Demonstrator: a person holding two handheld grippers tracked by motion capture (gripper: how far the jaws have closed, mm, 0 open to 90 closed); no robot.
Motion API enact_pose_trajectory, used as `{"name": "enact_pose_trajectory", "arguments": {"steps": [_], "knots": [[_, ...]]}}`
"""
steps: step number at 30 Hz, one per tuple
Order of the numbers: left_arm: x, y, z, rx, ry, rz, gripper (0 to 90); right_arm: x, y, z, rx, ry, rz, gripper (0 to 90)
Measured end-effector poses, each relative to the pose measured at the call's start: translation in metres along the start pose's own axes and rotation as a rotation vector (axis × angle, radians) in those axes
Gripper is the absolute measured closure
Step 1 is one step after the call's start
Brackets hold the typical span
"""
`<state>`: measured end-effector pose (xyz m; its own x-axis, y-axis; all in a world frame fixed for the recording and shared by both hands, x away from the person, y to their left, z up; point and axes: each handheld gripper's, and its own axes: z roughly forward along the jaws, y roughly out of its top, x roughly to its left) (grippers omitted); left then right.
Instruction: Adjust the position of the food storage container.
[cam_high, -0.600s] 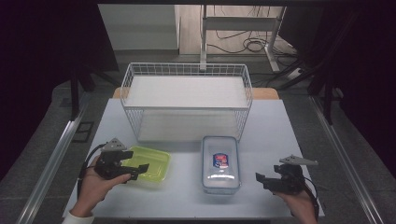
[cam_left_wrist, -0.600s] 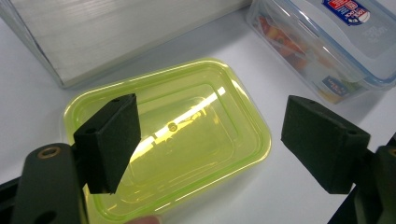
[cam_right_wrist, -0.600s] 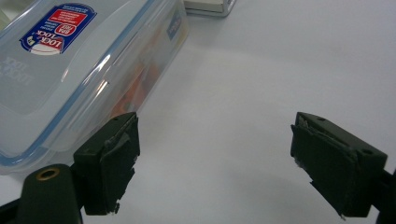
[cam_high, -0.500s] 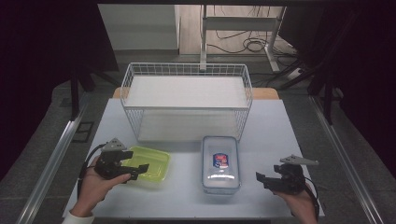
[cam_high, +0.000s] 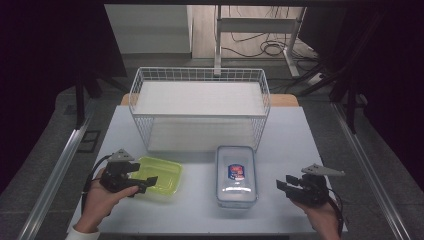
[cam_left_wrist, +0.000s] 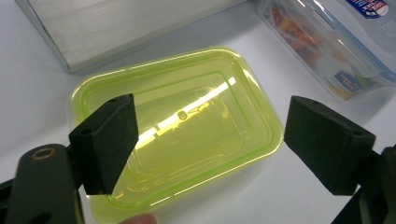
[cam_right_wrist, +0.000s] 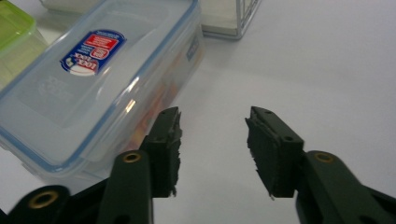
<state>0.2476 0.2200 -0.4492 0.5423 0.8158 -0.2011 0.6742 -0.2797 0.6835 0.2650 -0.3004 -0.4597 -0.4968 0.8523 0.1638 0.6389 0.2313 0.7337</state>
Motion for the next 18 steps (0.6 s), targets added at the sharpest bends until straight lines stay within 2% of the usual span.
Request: {"name": "enact_pose_trajectory", "arguments": {"steps": [5, 6, 7, 9, 11, 13, 14, 16, 17, 18], "knots": [[0.002, 0.0, -0.001, -0.005, 0.0, -0.003, 16.8, 0.003, 0.005, 0.002, -0.006, 0.015, -0.001, 66.5], [0.003, 0.0, 0.0, -0.003, 0.003, -0.005, 16.8, 0.005, 0.006, 0.004, -0.008, 0.03, -0.002, 69.5], [0.004, -0.001, 0.001, 0.001, 0.005, -0.008, 16.8, 0.012, 0.008, 0.006, -0.003, 0.062, -0.017, 78.2], [0.006, -0.001, 0.001, 0.002, 0.008, -0.015, 16.8, 0.015, 0.01, 0.007, 0.0, 0.072, -0.026, 81.1], [0.006, -0.001, 0.001, 0.0, 0.011, -0.023, 16.5, 0.027, 0.016, 0.011, 0.005, 0.096, -0.066, 88.0], [0.006, -0.001, 0.001, -0.002, 0.009, -0.022, 16.4, 0.045, 0.025, 0.017, 0.008, 0.128, -0.113, 88.8], [0.005, -0.001, 0.001, -0.002, 0.006, -0.018, 16.4, 0.045, 0.025, 0.017, 0.008, 0.128, -0.113, 88.8], [0.004, 0.0, 0.001, -0.002, 0.004, -0.017, 16.4, 0.06, 0.03, 0.024, 0.014, 0.156, -0.151, 88.8], [0.004, 0.0, 0.002, -0.002, 0.002, -0.017, 16.4, 0.076, 0.035, 0.033, 0.028, 0.19, -0.18, 88.8], [0.003, 0.0, 0.002, 0.0, 0.003, -0.018, 16.3, 0.084, 0.037, 0.037, 0.031, 0.206, -0.193, 88.8]]}}
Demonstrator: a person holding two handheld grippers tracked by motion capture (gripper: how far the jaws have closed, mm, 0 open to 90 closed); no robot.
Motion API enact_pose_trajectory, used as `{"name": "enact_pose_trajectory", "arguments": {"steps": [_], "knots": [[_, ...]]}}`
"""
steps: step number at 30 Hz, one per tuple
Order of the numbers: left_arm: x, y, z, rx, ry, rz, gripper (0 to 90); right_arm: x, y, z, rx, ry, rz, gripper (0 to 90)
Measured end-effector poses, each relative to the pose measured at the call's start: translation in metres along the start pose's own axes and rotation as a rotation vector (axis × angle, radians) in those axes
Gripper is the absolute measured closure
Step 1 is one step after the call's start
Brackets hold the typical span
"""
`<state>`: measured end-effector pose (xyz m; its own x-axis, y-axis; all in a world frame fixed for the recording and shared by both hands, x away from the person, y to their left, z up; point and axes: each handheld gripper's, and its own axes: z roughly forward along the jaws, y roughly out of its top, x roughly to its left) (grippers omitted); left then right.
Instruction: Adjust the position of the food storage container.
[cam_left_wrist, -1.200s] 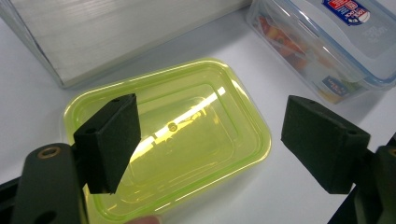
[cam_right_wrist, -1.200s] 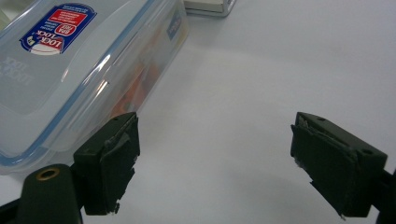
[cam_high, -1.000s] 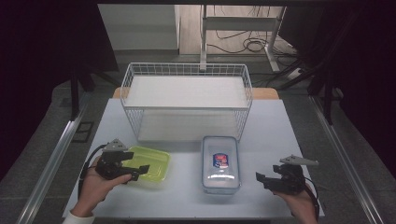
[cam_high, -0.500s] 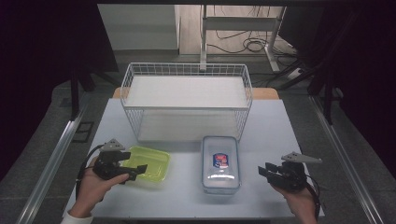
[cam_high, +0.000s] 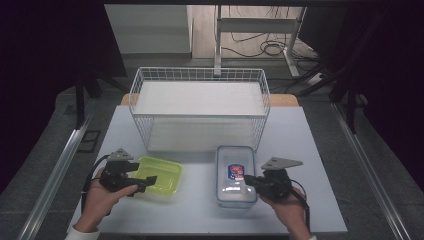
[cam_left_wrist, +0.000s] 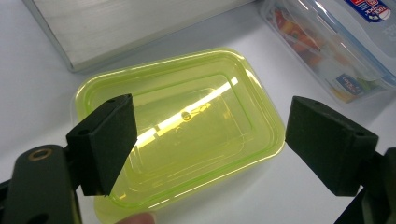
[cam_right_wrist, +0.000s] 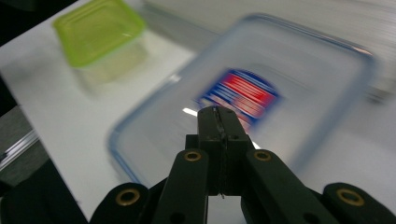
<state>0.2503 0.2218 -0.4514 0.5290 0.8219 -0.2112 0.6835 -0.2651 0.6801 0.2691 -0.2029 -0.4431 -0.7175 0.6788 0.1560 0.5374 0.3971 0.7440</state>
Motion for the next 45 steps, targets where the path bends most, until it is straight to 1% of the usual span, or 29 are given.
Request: {"name": "enact_pose_trajectory", "arguments": {"steps": [3, 4, 5, 6, 7, 8, 9, 10, 11, 12, 13, 14, 15, 17, 18, 19, 21, 24, 30, 33, 35, 39, 40, 41, 42, 43, 45], "knots": [[-0.001, 0.0, 0.002, 0.006, -0.004, 0.006, 16.2, 0.02, 0.011, 0.019, 0.023, 0.045, -0.046, 88.8], [-0.001, 0.0, 0.002, 0.006, -0.004, 0.006, 16.2, 0.02, 0.011, 0.019, 0.023, 0.045, -0.046, 88.8], [-0.001, -0.001, 0.003, 0.008, -0.003, 0.004, 16.2, 0.027, 0.014, 0.026, 0.035, 0.065, -0.062, 88.8], [-0.001, -0.001, 0.003, 0.009, -0.004, 0.004, 16.2, 0.036, 0.018, 0.035, 0.047, 0.084, -0.086, 88.8], [-0.001, -0.001, 0.003, 0.01, -0.004, 0.005, 16.1, 0.049, 0.024, 0.047, 0.072, 0.103, -0.12, 88.8], [-0.001, -0.001, 0.003, 0.01, -0.004, 0.005, 16.1, 0.049, 0.024, 0.047, 0.072, 0.103, -0.12, 88.8], [0.0, -0.001, 0.003, 0.011, -0.004, 0.005, 16.1, 0.059, 0.027, 0.059, 0.109, 0.102, -0.142, 88.8], [0.0, -0.001, 0.003, 0.011, -0.004, 0.005, 16.0, 0.059, 0.027, 0.059, 0.109, 0.102, -0.142, 88.8], [0.0, -0.002, 0.004, 0.011, -0.003, 0.004, 16.0, 0.065, 0.028, 0.065, 0.136, 0.099, -0.152, 88.8], [0.001, -0.002, 0.004, 0.011, -0.002, 0.004, 15.9, 0.073, 0.028, 0.076, 0.178, 0.092, -0.187, 88.9], [0.001, -0.002, 0.004, 0.012, -0.008, 0.0, 16.0, 0.076, 0.028, 0.08, 0.196, 0.089, -0.197, 88.9], [0.002, -0.002, 0.004, 0.006, -0.048, -0.015, 15.9, 0.077, 0.027, 0.083, 0.211, 0.085, -0.204, 88.9], [0.002, -0.002, 0.004, 0.003, -0.054, -0.016, 15.8, 0.077, 0.025, 0.085, 0.222, 0.081, -0.206, 88.9], [0.002, -0.002, 0.004, 0.004, -0.046, -0.013, 15.8, 0.076, 0.023, 0.087, 0.24, 0.073, -0.203, 88.9], [0.002, -0.002, 0.004, 0.004, -0.042, -0.011, 15.8, 0.076, 0.023, 0.087, 0.24, 0.073, -0.203, 88.9], [0.002, -0.002, 0.004, 0.002, -0.043, -0.012, 15.8, 0.074, 0.021, 0.087, 0.255, 0.073, -0.191, 88.9], [0.003, -0.002, 0.005, 0.004, -0.042, -0.013, 15.8, 0.074, 0.021, 0.087, 0.258, 0.079, -0.186, 88.9], [0.003, -0.003, 0.005, 0.007, -0.043, -0.016, 15.7, 0.077, 0.021, 0.086, 0.271, 0.068, -0.202, 89.0], [0.003, -0.003, 0.006, 0.009, -0.05, -0.014, 15.8, 0.078, 0.019, 0.083, 0.281, 0.062, -0.202, 89.0], [0.003, -0.003, 0.006, 0.01, -0.051, -0.014, 15.7, 0.078, 0.015, 0.078, 0.288, 0.054, -0.203, 89.0], [0.003, -0.003, 0.006, 0.009, -0.051, -0.013, 15.7, 0.077, 0.014, 0.076, 0.289, 0.055, -0.202, 89.0], [0.003, -0.003, 0.007, 0.009, -0.052, -0.012, 15.6, 0.073, 0.007, 0.066, 0.297, 0.059, -0.193, 89.0], [0.003, -0.003, 0.007, 0.009, -0.052, -0.012, 15.6, 0.073, 0.007, 0.066, 0.297, 0.059, -0.193, 89.0], [0.003, -0.004, 0.007, 0.01, -0.052, -0.014, 15.5, 0.071, 0.003, 0.06, 0.3, 0.062, -0.191, 89.0], [0.003, -0.004, 0.007, 0.011, -0.051, -0.014, 15.5, 0.071, 0.003, 0.06, 0.3, 0.062, -0.191, 89.0], [0.004, -0.004, 0.008, 0.01, -0.05, -0.014, 15.5, 0.068, 0.001, 0.056, 0.306, 0.068, -0.178, 89.0], [0.003, -0.004, 0.008, 0.011, -0.051, -0.013, 15.5, 0.065, -0.003, 0.051, 0.307, 0.068, -0.172, 89.1]]}}
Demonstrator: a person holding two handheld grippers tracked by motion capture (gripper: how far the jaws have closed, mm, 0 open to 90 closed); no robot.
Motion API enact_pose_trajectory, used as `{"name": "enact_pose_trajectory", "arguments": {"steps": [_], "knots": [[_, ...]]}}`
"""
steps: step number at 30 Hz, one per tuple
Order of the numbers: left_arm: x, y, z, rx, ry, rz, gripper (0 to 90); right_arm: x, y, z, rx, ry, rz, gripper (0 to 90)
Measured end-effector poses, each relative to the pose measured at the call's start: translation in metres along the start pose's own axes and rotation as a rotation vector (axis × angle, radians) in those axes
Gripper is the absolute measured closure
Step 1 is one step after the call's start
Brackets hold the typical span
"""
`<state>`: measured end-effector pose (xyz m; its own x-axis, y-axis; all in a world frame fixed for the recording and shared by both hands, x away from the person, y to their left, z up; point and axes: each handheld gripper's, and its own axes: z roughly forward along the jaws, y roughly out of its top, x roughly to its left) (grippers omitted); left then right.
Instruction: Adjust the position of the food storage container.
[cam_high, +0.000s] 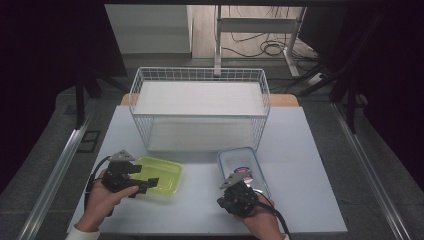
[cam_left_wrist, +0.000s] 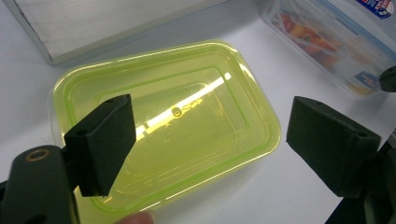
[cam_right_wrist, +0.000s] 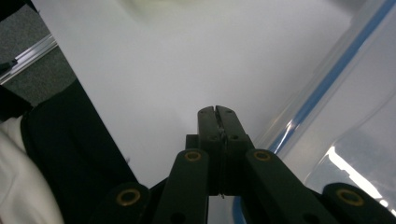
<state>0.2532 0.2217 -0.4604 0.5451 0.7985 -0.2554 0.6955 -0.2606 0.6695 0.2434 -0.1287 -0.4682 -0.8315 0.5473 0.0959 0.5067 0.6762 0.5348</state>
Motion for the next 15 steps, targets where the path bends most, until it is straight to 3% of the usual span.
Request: {"name": "enact_pose_trajectory", "arguments": {"steps": [4, 15], "knots": [[-0.001, 0.0, 0.0, 0.001, 0.0, 0.006, 15.4, -0.001, -0.015, -0.003, 0.056, 0.019, -0.005, 89.1], [-0.001, 0.0, 0.002, 0.008, 0.0, 0.009, 15.3, -0.011, -0.034, -0.016, 0.042, -0.007, 0.04, 89.0]]}}
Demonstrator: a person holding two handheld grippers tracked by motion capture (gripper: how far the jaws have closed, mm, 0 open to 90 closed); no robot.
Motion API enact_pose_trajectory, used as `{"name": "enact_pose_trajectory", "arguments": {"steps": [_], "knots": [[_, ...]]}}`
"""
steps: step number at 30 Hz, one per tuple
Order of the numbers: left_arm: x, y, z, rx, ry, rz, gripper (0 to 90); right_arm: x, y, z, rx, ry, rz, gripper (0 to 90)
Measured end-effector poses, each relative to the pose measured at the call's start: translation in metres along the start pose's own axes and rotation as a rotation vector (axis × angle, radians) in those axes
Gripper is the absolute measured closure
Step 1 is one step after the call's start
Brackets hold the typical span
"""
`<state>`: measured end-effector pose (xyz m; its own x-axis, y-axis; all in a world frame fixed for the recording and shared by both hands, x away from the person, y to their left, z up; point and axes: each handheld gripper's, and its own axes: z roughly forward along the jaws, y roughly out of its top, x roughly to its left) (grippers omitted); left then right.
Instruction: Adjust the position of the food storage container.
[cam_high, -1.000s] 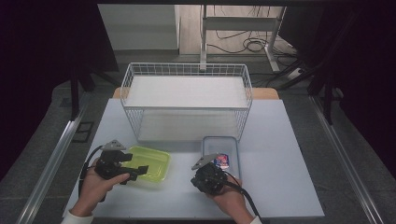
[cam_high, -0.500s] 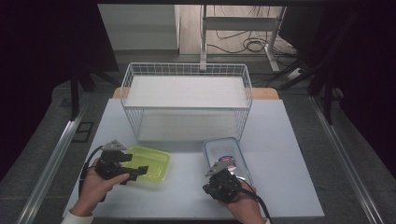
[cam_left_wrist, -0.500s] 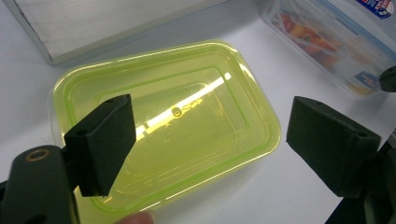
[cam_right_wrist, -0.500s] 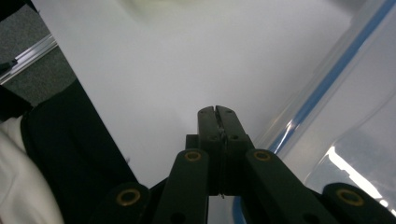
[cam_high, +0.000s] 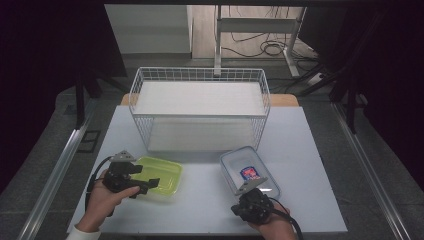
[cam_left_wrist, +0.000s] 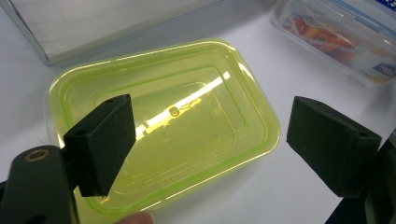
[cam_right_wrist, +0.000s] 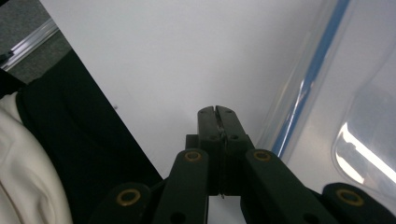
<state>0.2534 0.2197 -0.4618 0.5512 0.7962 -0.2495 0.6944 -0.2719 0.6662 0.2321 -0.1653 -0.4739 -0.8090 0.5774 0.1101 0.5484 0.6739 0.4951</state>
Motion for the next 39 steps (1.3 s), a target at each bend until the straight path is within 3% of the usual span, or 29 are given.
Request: {"name": "enact_pose_trajectory", "arguments": {"steps": [7, 16, 20, 24, 25, 26, 27, 30, 34, 36, 37, 39], "knots": [[0.0, 0.0, 0.001, 0.002, 0.0, 0.001, 15.3, -0.009, -0.015, -0.011, -0.007, -0.046, 0.044, 89.1], [-0.001, -0.001, 0.002, 0.006, 0.001, 0.003, 15.3, -0.037, -0.041, -0.031, -0.031, -0.123, 0.145, 89.1], [-0.001, -0.001, 0.002, 0.007, 0.0, 0.005, 15.3, -0.041, -0.044, -0.039, -0.062, -0.112, 0.164, 89.1], [0.0, 0.0, 0.003, 0.004, 0.0, 0.0, 15.2, -0.042, -0.033, -0.055, -0.113, -0.146, 0.144, 89.0], [0.0, 0.0, 0.003, 0.007, 0.001, 0.002, 15.3, -0.048, -0.024, -0.064, -0.155, -0.177, 0.146, 89.0], [0.0, 0.0, 0.003, 0.007, 0.001, 0.002, 15.3, -0.048, -0.024, -0.064, -0.155, -0.177, 0.146, 89.0], [-0.001, 0.0, 0.003, 0.006, 0.002, 0.003, 15.2, -0.059, -0.017, -0.069, -0.196, -0.19, 0.166, 89.0], [-0.002, 0.0, 0.002, 0.002, 0.003, 0.005, 15.3, -0.07, -0.008, -0.071, -0.214, -0.21, 0.174, 89.0], [-0.004, 0.0, 0.003, 0.0, 0.01, 0.01, 15.3, -0.101, 0.017, -0.067, -0.244, -0.248, 0.188, 88.9], [-0.004, 0.0, 0.003, 0.001, 0.014, 0.015, 15.3, -0.124, 0.031, -0.058, -0.245, -0.268, 0.21, 89.0], [-0.004, 0.0, 0.003, 0.001, 0.017, 0.015, 15.3, -0.124, 0.031, -0.058, -0.245, -0.268, 0.21, 89.0], [-0.003, 0.0, 0.003, 0.0, 0.018, 0.016, 15.3, -0.137, 0.039, -0.049, -0.214, -0.295, 0.211, 89.0]]}}
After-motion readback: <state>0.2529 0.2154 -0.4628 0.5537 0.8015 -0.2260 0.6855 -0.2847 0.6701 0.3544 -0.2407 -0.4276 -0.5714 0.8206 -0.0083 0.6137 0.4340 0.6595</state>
